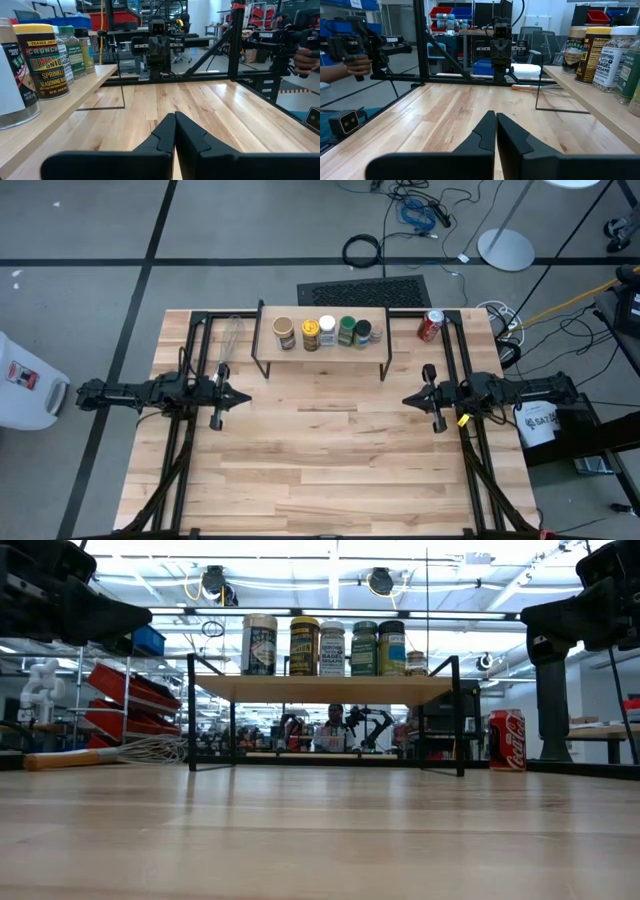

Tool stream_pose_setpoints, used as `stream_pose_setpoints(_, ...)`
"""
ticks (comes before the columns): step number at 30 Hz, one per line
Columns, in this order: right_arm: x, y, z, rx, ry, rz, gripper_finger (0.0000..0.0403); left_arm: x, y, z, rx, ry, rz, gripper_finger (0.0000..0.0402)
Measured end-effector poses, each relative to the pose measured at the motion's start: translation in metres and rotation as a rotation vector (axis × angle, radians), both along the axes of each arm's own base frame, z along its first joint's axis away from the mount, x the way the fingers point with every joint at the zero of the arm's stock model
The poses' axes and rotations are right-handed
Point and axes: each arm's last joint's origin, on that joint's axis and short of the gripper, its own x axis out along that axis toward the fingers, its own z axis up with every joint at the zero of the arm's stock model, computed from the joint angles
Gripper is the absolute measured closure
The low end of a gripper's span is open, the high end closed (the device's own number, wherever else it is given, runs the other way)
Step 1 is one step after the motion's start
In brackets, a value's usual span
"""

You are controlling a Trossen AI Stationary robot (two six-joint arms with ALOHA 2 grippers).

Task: Shelf spices
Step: Return to Home Position

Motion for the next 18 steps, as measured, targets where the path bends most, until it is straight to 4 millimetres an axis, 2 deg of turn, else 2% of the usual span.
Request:
stream_pose_setpoints(13,0.0,0.0,0.0,0.0,0.0,0.0,0.0403,0.0,0.0,0.0,0.001,0.0,-0.001,0.0388)
stream_pose_setpoints(18,0.0,0.0,0.0,0.056,0.005,0.001,0.0403,0.0,0.0,0.0,0.0,0.0,-0.001,0.0388)
